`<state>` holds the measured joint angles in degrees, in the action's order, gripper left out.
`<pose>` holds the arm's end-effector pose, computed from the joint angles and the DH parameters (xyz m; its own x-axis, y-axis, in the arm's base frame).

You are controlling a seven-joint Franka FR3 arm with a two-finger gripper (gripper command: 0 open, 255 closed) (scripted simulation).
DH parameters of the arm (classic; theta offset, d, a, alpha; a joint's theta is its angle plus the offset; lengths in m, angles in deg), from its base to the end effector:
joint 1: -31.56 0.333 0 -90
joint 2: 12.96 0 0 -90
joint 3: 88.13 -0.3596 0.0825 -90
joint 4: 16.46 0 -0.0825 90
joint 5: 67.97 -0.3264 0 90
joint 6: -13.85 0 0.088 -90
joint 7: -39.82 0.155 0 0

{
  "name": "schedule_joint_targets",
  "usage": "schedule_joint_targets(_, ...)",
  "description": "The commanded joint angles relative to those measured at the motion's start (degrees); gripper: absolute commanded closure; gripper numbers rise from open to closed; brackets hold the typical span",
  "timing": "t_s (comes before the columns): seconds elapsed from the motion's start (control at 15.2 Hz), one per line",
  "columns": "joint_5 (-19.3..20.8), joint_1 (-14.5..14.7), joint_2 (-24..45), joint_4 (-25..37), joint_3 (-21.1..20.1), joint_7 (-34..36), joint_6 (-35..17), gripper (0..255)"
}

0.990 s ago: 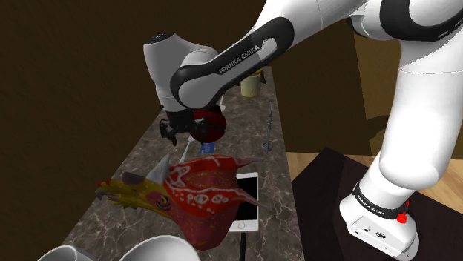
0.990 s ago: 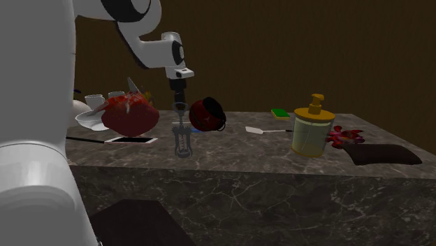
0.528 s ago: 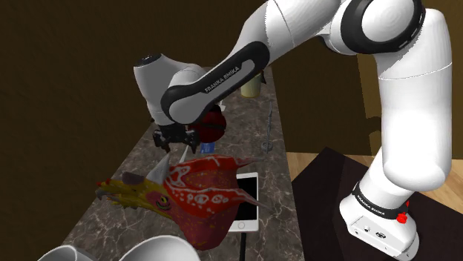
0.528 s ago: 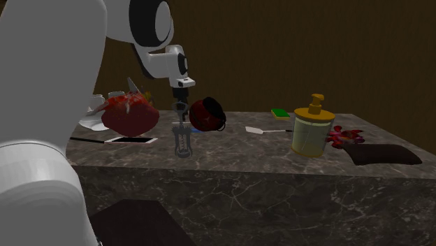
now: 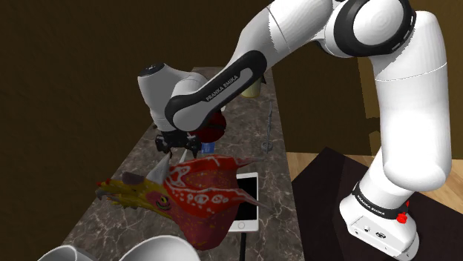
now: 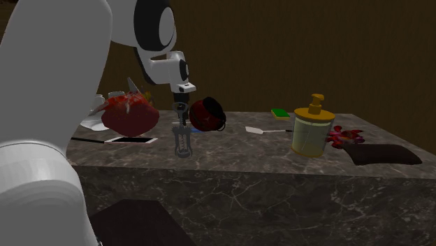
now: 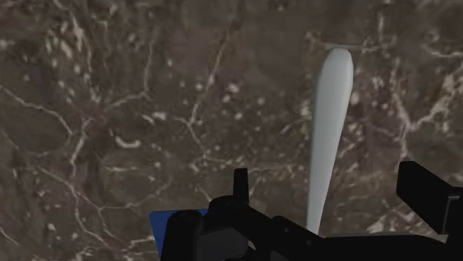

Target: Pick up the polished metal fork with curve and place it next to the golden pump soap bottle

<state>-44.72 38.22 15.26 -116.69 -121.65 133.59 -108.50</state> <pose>0.5226 0.3443 0.3497 0.7179 -0.6920 0.0754 -0.6944 -0.7195 0.0080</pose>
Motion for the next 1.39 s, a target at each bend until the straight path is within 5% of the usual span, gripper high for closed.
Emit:
schedule_joint_targets(0.0, 0.0, 0.0, 0.0, 0.0, 0.0, 0.0, 0.0, 0)
schedule_joint_targets(0.13, 0.0, 0.0, 0.0, 0.0, 0.0, 0.0, 0.0, 0)
schedule_joint_targets(0.2, 0.0, 0.0, 0.0, 0.0, 0.0, 0.0, 0.0, 255)
schedule_joint_targets(1.32, -2.2, -0.7, -2.9, 2.2, -1.3, -1.7, 4.6, 255)
